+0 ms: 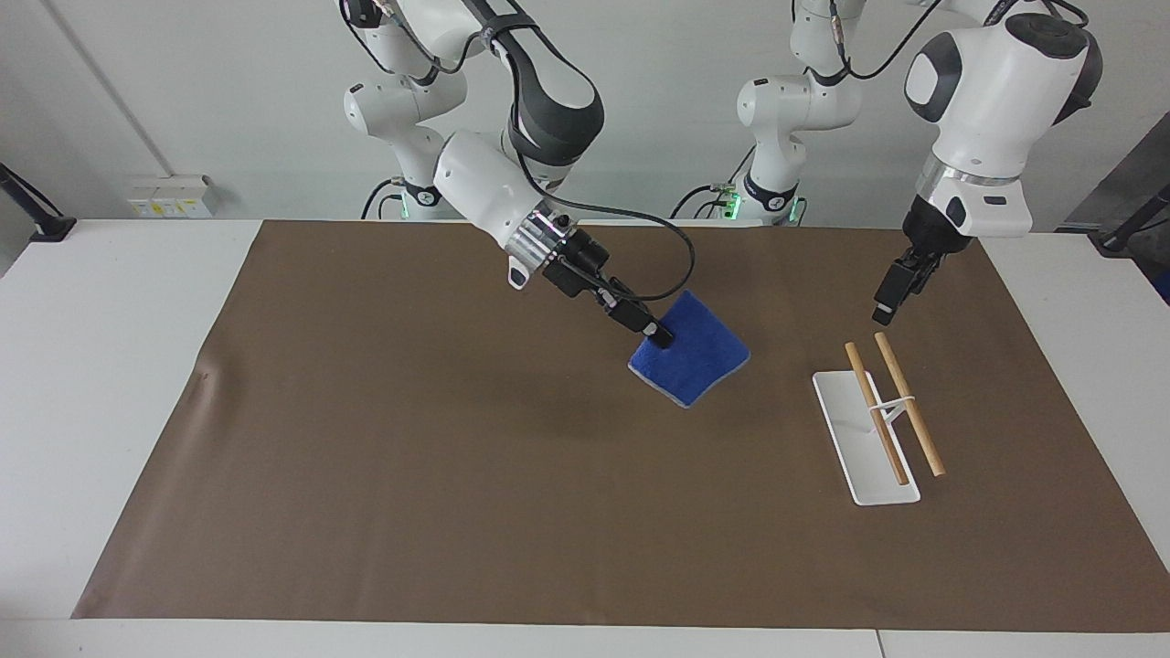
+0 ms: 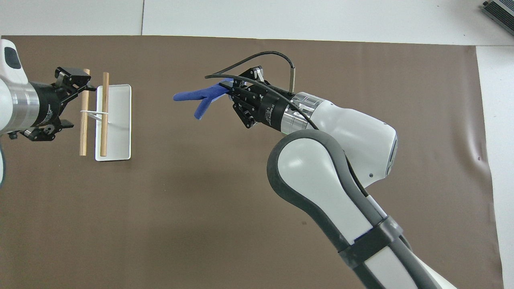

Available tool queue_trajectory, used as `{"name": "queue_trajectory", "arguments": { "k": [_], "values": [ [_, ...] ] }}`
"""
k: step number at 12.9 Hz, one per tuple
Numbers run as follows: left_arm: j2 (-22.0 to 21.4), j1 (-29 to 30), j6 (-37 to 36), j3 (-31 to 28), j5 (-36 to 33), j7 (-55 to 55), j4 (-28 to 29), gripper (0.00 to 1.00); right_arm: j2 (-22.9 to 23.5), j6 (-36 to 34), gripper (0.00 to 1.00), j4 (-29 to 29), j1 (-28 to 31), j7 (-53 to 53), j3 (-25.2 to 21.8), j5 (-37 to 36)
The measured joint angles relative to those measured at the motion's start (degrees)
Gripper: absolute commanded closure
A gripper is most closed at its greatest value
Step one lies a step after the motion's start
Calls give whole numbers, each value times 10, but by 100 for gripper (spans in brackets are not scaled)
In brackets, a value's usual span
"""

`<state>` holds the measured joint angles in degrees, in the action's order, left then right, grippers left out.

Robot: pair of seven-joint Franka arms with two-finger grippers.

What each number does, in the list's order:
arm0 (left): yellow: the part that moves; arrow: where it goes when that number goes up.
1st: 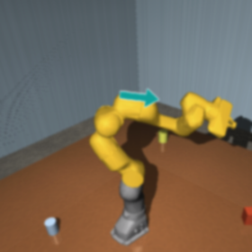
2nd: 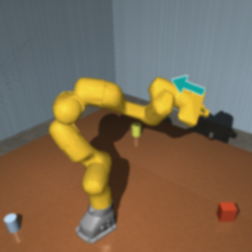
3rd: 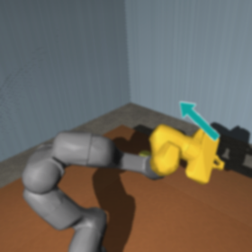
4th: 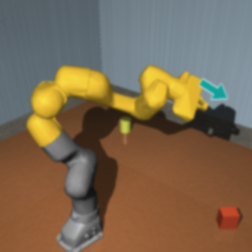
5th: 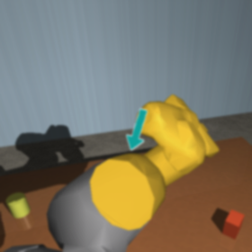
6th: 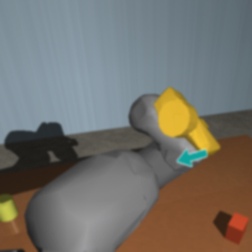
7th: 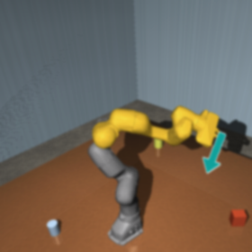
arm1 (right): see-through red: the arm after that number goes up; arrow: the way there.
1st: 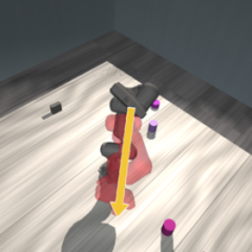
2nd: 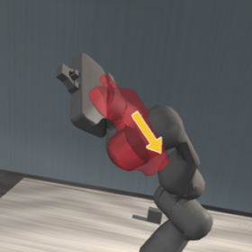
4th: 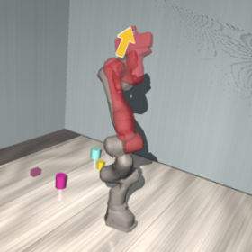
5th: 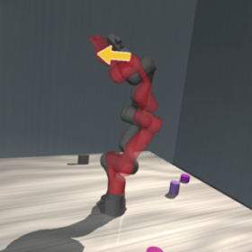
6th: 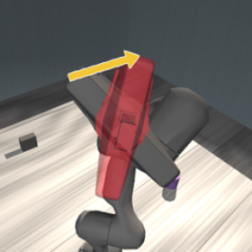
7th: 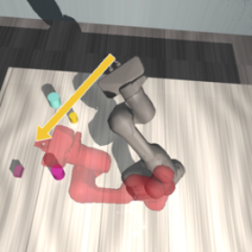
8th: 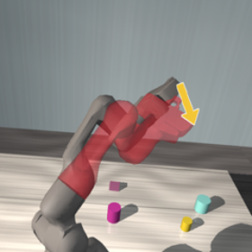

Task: Right arm passes towel to left arm to hang
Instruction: 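Hold the towel with the right gripper while the left gripper approaches, then close the left gripper on the towel's free corner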

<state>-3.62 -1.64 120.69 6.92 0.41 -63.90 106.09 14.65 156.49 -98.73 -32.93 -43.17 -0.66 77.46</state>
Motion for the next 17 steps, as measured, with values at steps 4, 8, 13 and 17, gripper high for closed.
{"name": "queue_trajectory", "arguments": {
  "k": [4,8,13,17],
  "values": [
    [-1,-2,108,26,0,-160,44,0,0,0,100,2,0,-1,0,1],
    [8,-3,151,46,0,-242,61,0,4,43,100,8,-3,-27,16,4],
    [35,-3,193,77,0,-314,61,0,39,70,100,35,-11,-32,34,4],
    [40,-3,236,88,0,-367,61,3,43,70,100,44,-11,-32,33,4]
  ]
}}
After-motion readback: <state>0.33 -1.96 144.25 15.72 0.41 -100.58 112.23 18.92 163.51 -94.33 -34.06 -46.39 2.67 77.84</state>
